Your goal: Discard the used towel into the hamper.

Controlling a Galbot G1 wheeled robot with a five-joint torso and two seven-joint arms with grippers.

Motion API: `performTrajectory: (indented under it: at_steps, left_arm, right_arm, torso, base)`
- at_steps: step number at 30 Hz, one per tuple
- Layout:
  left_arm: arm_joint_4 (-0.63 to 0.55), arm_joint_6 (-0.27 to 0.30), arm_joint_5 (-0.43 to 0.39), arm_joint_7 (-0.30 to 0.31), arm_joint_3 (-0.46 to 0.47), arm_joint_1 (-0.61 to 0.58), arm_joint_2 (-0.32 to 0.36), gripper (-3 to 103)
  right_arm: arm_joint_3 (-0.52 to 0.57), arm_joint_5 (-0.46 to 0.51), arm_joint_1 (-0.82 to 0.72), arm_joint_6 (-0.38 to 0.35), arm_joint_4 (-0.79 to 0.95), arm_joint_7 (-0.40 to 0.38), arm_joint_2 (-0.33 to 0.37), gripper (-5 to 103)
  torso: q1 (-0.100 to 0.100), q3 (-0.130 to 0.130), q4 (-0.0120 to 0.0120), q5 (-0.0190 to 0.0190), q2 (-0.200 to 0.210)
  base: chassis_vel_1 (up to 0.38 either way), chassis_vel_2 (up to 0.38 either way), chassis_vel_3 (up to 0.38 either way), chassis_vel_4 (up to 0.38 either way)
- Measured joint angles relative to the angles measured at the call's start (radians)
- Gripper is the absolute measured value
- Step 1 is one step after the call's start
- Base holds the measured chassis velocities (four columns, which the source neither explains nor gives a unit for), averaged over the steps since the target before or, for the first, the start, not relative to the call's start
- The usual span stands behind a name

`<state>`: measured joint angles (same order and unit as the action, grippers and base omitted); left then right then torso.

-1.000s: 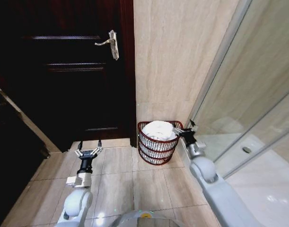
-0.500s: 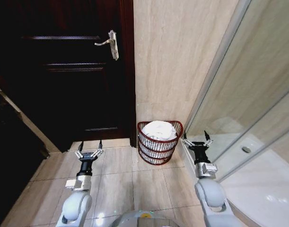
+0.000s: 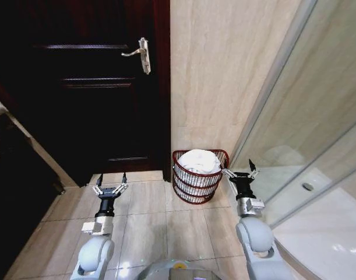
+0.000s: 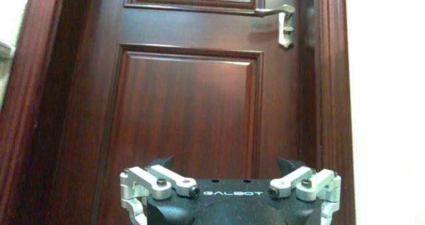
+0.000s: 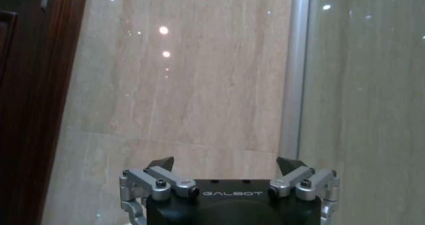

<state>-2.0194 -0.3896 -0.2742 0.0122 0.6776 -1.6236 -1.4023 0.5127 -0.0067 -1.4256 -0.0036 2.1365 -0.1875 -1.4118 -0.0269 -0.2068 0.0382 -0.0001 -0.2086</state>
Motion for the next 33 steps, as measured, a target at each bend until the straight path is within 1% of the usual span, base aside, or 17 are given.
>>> performTrajectory:
  at_steps: [5,8,9,14,19,33]
  left_arm:
    - [0.006,-0.017,0.023,-0.003,-0.011,0.007,-0.02,100]
    - [0.006,-0.019,0.025,-0.003,-0.013,0.007,-0.024,100]
    - [0.006,-0.027,0.026,-0.002,-0.014,0.007,-0.026,100]
    - [0.009,-0.044,0.034,0.002,-0.014,0.015,-0.021,100]
    - [0.007,-0.044,0.028,0.003,-0.014,0.012,-0.022,100]
    - [-0.002,-0.027,0.029,-0.002,-0.02,0.002,-0.029,100]
  right_arm:
    - [0.005,0.019,-0.011,0.015,0.005,-0.005,0.004,100]
    - [0.007,0.032,-0.013,0.016,0.01,-0.007,0.009,100]
    - [0.008,0.047,-0.013,0.016,0.014,-0.007,0.012,100]
    - [0.009,0.057,-0.014,0.012,0.019,-0.016,0.014,100]
    - [0.009,0.055,-0.027,-0.016,0.03,-0.014,0.012,100]
    - [-0.004,0.032,-0.043,-0.01,0.035,-0.019,0.0,100]
  torso:
    - [0.0,0.0,-0.0002,0.0001,0.0]
    - [0.0,0.0,0.0,0.0002,0.0]
    - [0.0,0.0,0.0,0.0001,0.0]
    - [0.0,0.0,-0.0002,0.0001,0.0]
    - [0.0,0.0,-0.0002,0.0002,0.0]
    - [0.0,0.0,-0.0002,0.0002,0.0]
  base:
    - [0.035,0.026,0.022,0.021]
    - [0.02,0.027,0.039,0.031]
    - [0.0,0.0,0.0,0.0]
    - [0.0,0.0,0.0,0.0]
    - [0.0,0.0,0.0,0.0]
    - [0.0,0.0,0.0,0.0]
